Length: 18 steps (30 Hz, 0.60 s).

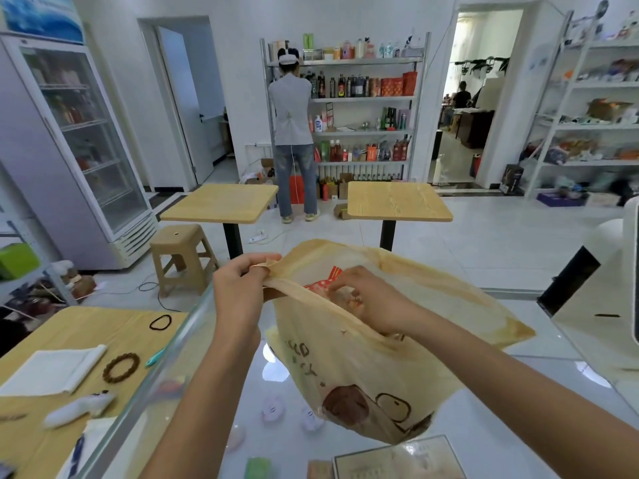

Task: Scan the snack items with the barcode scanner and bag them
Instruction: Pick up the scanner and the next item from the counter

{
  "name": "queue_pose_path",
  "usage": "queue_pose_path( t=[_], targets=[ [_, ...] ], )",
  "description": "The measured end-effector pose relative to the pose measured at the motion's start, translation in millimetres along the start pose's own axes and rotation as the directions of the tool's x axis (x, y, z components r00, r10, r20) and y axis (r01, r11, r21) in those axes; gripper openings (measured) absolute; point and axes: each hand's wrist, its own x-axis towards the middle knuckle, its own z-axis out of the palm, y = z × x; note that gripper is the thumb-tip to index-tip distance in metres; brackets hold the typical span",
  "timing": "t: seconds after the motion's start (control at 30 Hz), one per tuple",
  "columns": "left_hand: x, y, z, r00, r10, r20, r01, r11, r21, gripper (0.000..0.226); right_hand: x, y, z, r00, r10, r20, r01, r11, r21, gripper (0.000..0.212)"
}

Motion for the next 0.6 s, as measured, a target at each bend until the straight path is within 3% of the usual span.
queue_pose_path(
  t=[0.1,0.17,0.23,0.3,0.37,0.4,0.47,0.53,0.6],
  targets=[
    [-6.1,0.4,3.2,1.0,-0.009,0.014,0.009,1.0,-0.012,0.032,-0.1,-4.2,24.0,0.998,-0.065,0.024,0.067,0.993,-0.093,0.03],
    [-6.6,0.6,-0.5,1.0,-0.017,0.002,0.017,0.999,-0.029,0.033,-3.1,-7.2,10.7,0.997,-0.079,0.003,0.079,0.997,-0.005,0.043],
    [-5.2,0.6,-6.1,0.999,-0.03,-0.016,0.029,0.998,-0.049,0.033,-1.7,-4.8,-18.4,0.996,-0.035,0.077,0.03,0.998,0.064,0.058],
    [-4.9,-0.5,-8.8,0.999,-0.046,-0.021,0.044,0.996,-0.074,0.03,-1.3,1.6,-36.7,0.975,-0.001,0.224,0.005,1.0,-0.018,0.069],
    [-6.0,-3.5,-8.8,0.998,-0.056,-0.007,0.055,0.994,-0.095,0.025,-5.3,3.0,-25.8,0.94,-0.02,0.339,0.066,0.99,-0.126,0.067],
    [-6.7,-5.2,-8.3,0.998,-0.058,0.006,0.058,0.993,-0.102,0.023,-8.1,6.8,-13.5,0.945,-0.062,0.32,0.111,0.984,-0.138,0.06],
    [-7.1,-8.9,-10.9,0.997,-0.064,0.037,0.068,0.99,-0.123,0.021,-23.6,10.3,2.3,0.982,-0.092,0.164,0.111,0.988,-0.111,0.048],
    [-4.8,-14.6,-19.9,0.992,-0.08,0.096,0.092,0.987,-0.132,0.015,-53.1,13.3,-4.8,0.99,-0.06,-0.128,0.064,0.998,0.021,0.048],
    [-1.3,-20.3,-32.5,0.977,-0.087,0.197,0.106,0.991,-0.086,0.004,-90.0,23.5,-20.4,0.905,-0.074,-0.419,0.151,0.977,0.154,0.047]
  ],
)
